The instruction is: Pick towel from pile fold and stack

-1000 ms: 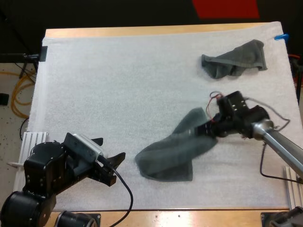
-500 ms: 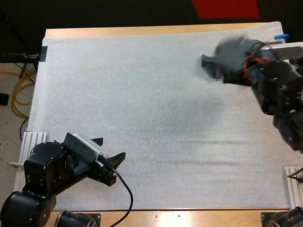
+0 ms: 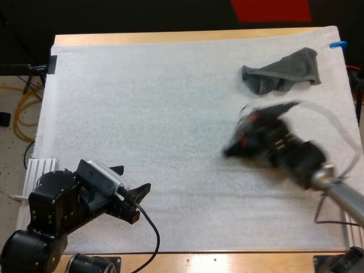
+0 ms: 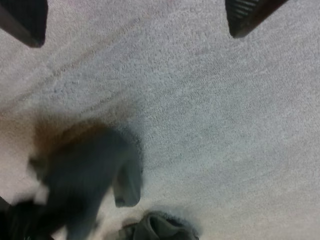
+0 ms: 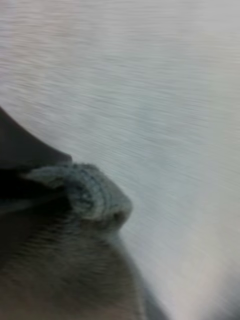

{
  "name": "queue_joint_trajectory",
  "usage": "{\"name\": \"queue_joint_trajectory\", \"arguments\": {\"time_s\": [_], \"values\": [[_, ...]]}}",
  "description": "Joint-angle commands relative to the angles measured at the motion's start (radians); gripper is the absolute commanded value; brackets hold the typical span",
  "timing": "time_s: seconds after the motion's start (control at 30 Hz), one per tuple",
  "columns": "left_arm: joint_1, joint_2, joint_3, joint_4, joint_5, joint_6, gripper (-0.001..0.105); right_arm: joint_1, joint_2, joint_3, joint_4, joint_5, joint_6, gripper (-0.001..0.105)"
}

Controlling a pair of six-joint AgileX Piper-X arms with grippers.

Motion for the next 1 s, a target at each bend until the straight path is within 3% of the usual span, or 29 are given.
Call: {"name": "queue_joint_trajectory", "arguments": {"time_s": [0.0,0.23,0.57,0.67,0.73,0.83,0.97], "values": [[-0.005,0.001,-0.007,0.002,-0.001,0.0,0.07,0.039,0.02,0.006,-0.036,-0.03,0.021,0.0],[-0.005,0.001,-0.007,0.002,-0.001,-0.007,0.07,0.263,0.193,-0.051,-0.154,-0.09,0.065,0.0],[-0.005,0.001,-0.007,0.002,-0.001,-0.013,0.07,0.299,0.358,-0.321,-0.15,-0.098,0.065,0.002],[-0.005,0.001,-0.007,0.002,-0.001,-0.013,0.07,0.299,0.385,-0.387,-0.15,-0.164,0.062,0.02],[-0.005,0.001,-0.007,0.002,-0.001,-0.013,0.07,0.299,0.395,-0.431,-0.147,-0.227,0.062,0.052],[-0.005,0.001,-0.007,0.002,-0.001,-0.013,0.07,0.299,0.395,-0.455,-0.133,-0.267,0.059,0.082],[-0.005,0.001,-0.007,0.002,-0.001,-0.013,0.07,0.299,0.395,-0.485,-0.018,-0.224,0.006,0.085]]}}
